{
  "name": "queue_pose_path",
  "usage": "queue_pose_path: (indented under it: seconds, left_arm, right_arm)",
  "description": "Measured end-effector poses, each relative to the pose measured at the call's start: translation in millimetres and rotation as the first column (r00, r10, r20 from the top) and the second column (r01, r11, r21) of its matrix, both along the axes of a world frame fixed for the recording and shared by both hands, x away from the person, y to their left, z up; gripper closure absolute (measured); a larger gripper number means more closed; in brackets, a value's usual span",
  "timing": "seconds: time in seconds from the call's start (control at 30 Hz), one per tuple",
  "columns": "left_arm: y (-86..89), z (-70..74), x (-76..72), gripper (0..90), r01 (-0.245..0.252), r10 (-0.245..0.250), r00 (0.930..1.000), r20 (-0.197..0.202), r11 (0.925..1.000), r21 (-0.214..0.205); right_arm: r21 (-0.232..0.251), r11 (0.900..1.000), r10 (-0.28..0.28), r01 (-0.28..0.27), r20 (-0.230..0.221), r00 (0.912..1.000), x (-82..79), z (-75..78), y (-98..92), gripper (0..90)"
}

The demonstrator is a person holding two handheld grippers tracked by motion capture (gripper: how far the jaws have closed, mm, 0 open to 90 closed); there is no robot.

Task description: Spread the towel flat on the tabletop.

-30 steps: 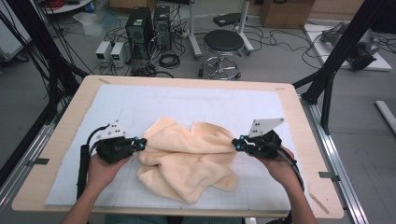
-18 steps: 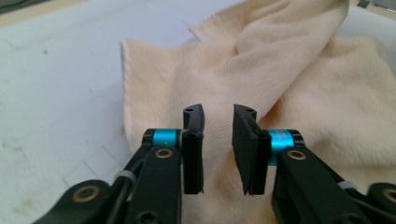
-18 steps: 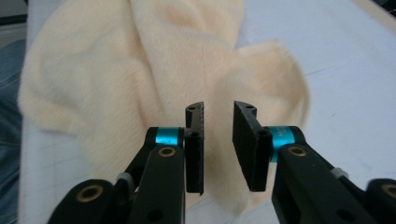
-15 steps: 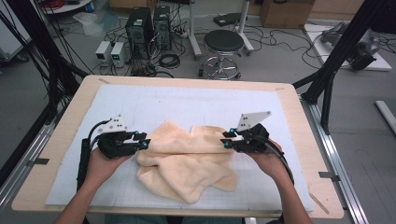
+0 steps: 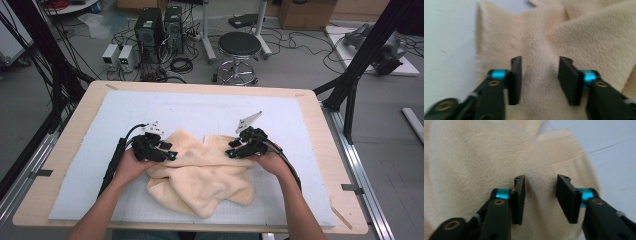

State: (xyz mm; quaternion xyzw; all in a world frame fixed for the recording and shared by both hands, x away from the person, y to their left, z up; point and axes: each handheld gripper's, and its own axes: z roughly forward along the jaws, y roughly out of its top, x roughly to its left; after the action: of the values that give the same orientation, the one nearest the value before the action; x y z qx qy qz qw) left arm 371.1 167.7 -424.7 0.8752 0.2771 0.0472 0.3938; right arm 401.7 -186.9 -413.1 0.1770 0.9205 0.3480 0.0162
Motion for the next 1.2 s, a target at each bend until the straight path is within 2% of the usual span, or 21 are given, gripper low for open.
queue_pose_path:
  seconds: [0.1, 0.17, 0.2, 0.3, 0.37, 0.4, 0.43, 0.47, 0.5, 0.53, 0.6, 0.67, 0.73, 0.77, 0.87, 0.97, 1.07, 1.1, 1.13, 1.17, 1.2]
  left_arm:
    - [-2.3, -5.1, -2.1, 80.7, 0.007, -0.006, 1.0000, -0.004, 0.9992, 0.040]
    - [0.2, 0.1, -2.9, 85.8, -0.045, 0.044, 0.9985, 0.032, 0.9983, 0.037]
    - [2.8, 3.8, -2.5, 86.3, -0.073, 0.072, 0.9964, 0.044, 0.9971, 0.020]
    - [12.3, 20.3, -0.1, 87.1, -0.140, 0.144, 0.9868, 0.075, 0.9888, -0.051]
    - [14.4, 26.3, 0.6, 87.2, -0.153, 0.159, 0.9835, 0.086, 0.9858, -0.068]
    - [16.9, 39.0, 1.2, 87.3, -0.170, 0.180, 0.9767, 0.117, 0.9811, -0.093]
    - [16.9, 39.0, 1.2, 87.3, -0.170, 0.180, 0.9767, 0.117, 0.9811, -0.093]
    - [19.5, 47.7, 1.4, 87.3, -0.180, 0.194, 0.9723, 0.131, 0.9774, -0.111]
    - [22.0, 54.7, 0.8, 87.3, -0.188, 0.207, 0.9681, 0.141, 0.9727, -0.136]
    - [26.1, 66.4, -2.4, 87.3, -0.190, 0.219, 0.9638, 0.152, 0.9640, -0.187]
    - [29.5, 77.9, -10.1, 87.3, -0.171, 0.206, 0.9619, 0.180, 0.9666, -0.191]
    - [31.9, 81.8, -23.2, 87.2, -0.142, 0.180, 0.9650, 0.190, 0.9698, -0.198]
    - [33.1, 74.0, -41.2, 87.3, -0.115, 0.149, 0.9695, 0.195, 0.9775, -0.177]
    - [34.3, 66.6, -50.2, 87.2, -0.103, 0.132, 0.9737, 0.186, 0.9821, -0.158]
    - [38.2, 38.8, -75.4, 87.2, -0.085, 0.105, 0.9862, 0.128, 0.9842, -0.156]
    - [40.1, 21.1, -93.3, 87.0, -0.055, 0.068, 0.9932, 0.094, 0.9890, -0.138]
    - [40.1, 20.1, -97.7, 86.4, -0.041, 0.053, 0.9939, 0.097, 0.9919, -0.120]
    - [40.4, 25.3, -96.0, 84.0, -0.041, 0.054, 0.9938, 0.097, 0.9896, -0.138]
    - [40.4, 25.3, -96.0, 81.8, -0.041, 0.054, 0.9938, 0.097, 0.9896, -0.138]
    - [41.3, 30.2, -93.1, 81.8, -0.037, 0.053, 0.9931, 0.105, 0.9891, -0.143]
    - [41.5, 34.4, -90.2, 74.9, -0.040, 0.056, 0.9921, 0.112, 0.9883, -0.147]
  right_arm:
    - [-0.015, 0.9990, 0.042, -0.042, -0.013, 0.9990, -3.5, -5.6, 1.5, 81.2]
    - [-0.017, 0.9993, 0.034, -0.034, 0.004, 0.9994, -5.3, -1.1, 0.6, 84.1]
    - [-0.012, 0.9997, 0.021, -0.021, 0.031, 0.9993, -5.2, 2.8, -1.4, 84.7]
    - [0.060, 0.9965, -0.063, 0.058, 0.085, 0.9944, -3.1, 21.5, -12.9, 85.5]
    - [0.095, 0.9916, -0.100, 0.089, 0.121, 0.9876, -2.1, 37.8, -19.3, 85.7]
    - [0.111, 0.9886, -0.117, 0.101, 0.147, 0.9821, -2.1, 48.4, -22.3, 85.7]
    - [0.120, 0.9872, -0.124, 0.106, 0.159, 0.9794, -2.8, 54.9, -23.7, 85.6]
    - [0.120, 0.9872, -0.124, 0.106, 0.159, 0.9794, -2.8, 54.9, -23.7, 85.6]
    - [0.149, 0.9822, -0.144, 0.114, 0.206, 0.9679, -6.5, 73.8, -28.1, 85.6]
    - [0.168, 0.9789, -0.152, 0.117, 0.215, 0.9648, -9.6, 81.0, -29.4, 85.6]
    - [0.168, 0.9799, -0.147, 0.107, 0.241, 0.9593, -17.2, 91.9, -31.6, 85.5]
    - [0.173, 0.9804, -0.138, 0.095, 0.259, 0.9560, -29.8, 99.2, -33.7, 85.0]
    - [0.177, 0.9809, -0.124, 0.079, 0.258, 0.9582, -46.1, 96.4, -34.5, 84.7]
    - [0.153, 0.9857, -0.109, 0.071, 0.255, 0.9609, -54.9, 90.7, -33.7, 84.5]
    - [0.106, 0.9933, -0.069, 0.047, 0.217, 0.9738, -79.6, 64.3, -31.7, 84.4]
    - [0.061, 0.9980, -0.029, 0.018, 0.192, 0.9810, -100.9, 41.3, -27.4, 84.1]
    - [0.062, 0.9980, -0.015, 0.004, 0.173, 0.9848, -109.0, 33.0, -26.0, 82.3]
    - [0.061, 0.9981, -0.013, 0.004, 0.146, 0.9891, -110.2, 31.2, -26.6, 73.9]
    - [0.061, 0.9981, -0.013, 0.004, 0.146, 0.9891, -110.2, 31.2, -26.6, 73.9]
    - [0.070, 0.9975, -0.017, 0.007, 0.144, 0.9894, -109.4, 32.8, -27.2, 71.6]
    - [0.102, 0.9946, -0.036, 0.020, 0.163, 0.9860, -106.5, 42.5, -30.0, 65.8]
